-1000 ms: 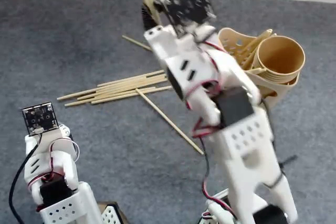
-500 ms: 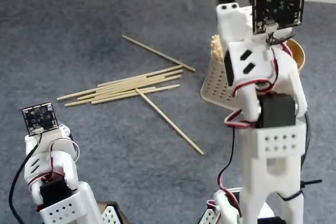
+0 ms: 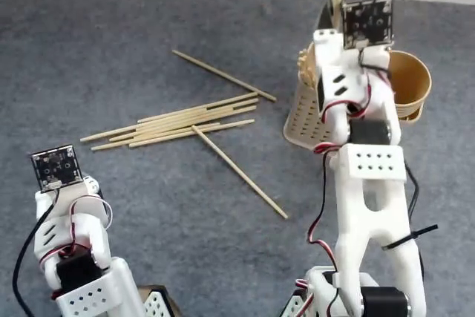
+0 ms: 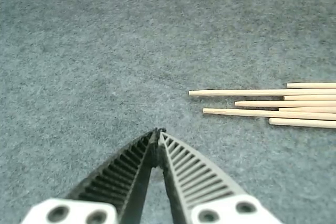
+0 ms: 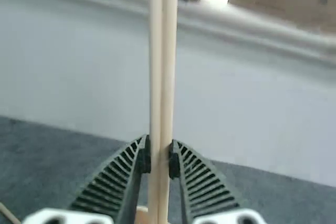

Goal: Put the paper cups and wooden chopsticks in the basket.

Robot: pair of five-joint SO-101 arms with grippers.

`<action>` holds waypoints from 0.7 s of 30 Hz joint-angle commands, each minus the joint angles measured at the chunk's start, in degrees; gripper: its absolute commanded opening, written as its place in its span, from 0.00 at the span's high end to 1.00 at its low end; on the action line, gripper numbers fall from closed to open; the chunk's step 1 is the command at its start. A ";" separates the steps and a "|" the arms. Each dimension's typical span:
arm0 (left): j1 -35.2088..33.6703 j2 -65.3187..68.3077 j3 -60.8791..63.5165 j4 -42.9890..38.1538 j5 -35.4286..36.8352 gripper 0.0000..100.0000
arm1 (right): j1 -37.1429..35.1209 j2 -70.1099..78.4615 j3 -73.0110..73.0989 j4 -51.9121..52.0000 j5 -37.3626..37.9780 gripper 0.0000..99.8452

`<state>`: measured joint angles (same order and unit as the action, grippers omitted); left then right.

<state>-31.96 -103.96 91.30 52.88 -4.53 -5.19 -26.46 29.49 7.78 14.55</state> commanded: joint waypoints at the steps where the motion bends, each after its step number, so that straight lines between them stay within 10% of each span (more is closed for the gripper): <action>1: 0.92 -0.13 -0.22 -1.05 -0.35 0.99 | 0.66 -0.13 1.54 -1.45 -0.62 0.99; 21: 1.01 -0.13 -0.22 -1.05 -0.35 0.99 | 1.98 -3.03 2.07 -0.92 -9.49 0.84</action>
<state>-31.96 -103.96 91.30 52.88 -4.53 -3.52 -26.37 32.48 7.69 5.41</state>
